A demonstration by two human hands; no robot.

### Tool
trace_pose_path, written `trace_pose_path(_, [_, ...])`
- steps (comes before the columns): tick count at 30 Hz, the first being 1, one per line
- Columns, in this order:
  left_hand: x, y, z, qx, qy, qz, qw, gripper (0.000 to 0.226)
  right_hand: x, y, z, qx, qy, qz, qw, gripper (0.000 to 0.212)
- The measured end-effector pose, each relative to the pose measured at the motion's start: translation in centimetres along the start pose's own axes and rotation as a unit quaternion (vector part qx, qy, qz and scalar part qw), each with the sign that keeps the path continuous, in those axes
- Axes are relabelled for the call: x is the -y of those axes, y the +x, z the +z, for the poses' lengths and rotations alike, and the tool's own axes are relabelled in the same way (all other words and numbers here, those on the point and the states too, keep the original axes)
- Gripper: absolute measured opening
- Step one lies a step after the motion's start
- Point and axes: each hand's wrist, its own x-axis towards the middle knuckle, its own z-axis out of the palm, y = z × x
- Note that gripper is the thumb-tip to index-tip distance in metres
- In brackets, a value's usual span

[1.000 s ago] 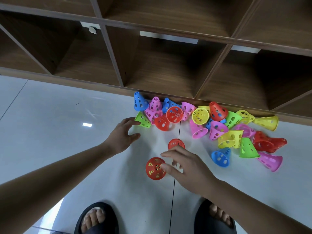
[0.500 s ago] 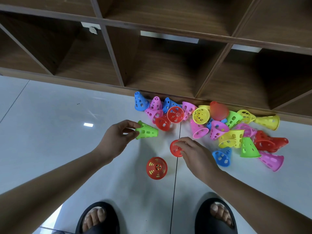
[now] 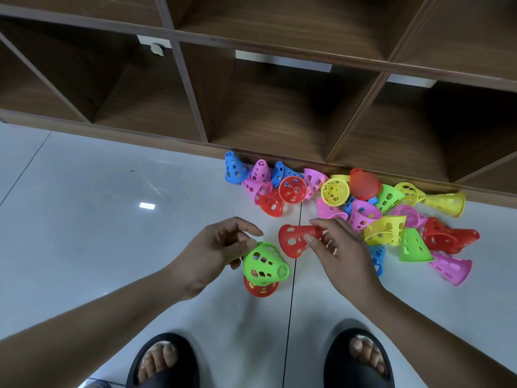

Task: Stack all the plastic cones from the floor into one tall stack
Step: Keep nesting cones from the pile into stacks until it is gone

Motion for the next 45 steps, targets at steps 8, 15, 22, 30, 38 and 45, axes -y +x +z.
trace_pose_path(8, [3.1, -0.4, 0.6, -0.022, 0.106, -0.024, 0.994, 0.032, 5.4, -0.8, -2.2, -0.021, 0.173, 0.027, 0.984, 0.029])
trace_pose_path(15, [5.2, -0.2, 0.0, -0.031, 0.156, -0.068, 0.985, 0.033, 7.8, -1.9, -2.1, 0.068, 0.099, -0.074, 0.990, 0.025])
trace_pose_path(22, [6.2, 0.7, -1.4, -0.036, 0.196, -0.092, 0.976, 0.024, 6.2, -3.4, 1.7, 0.194, 0.032, -0.123, 0.973, 0.015])
trace_pose_path(30, [3.8, 4.4, -3.9, -0.076, 0.233, -0.050, 0.968, 0.025, 5.5, -1.2, 2.0, 0.210, 0.048, -0.101, 0.971, 0.025])
trace_pose_path(38, [1.3, 10.4, -7.3, -0.154, 0.329, 0.015, 0.932, 0.025, 0.5, 4.8, 1.7, 0.103, -0.086, -0.101, 0.986, 0.015])
trace_pose_path(45, [-0.7, 13.4, -9.2, -0.158, 0.411, 0.052, 0.896, 0.058, -2.4, 8.2, 1.9, 0.137, -0.245, -0.077, 0.957, 0.047])
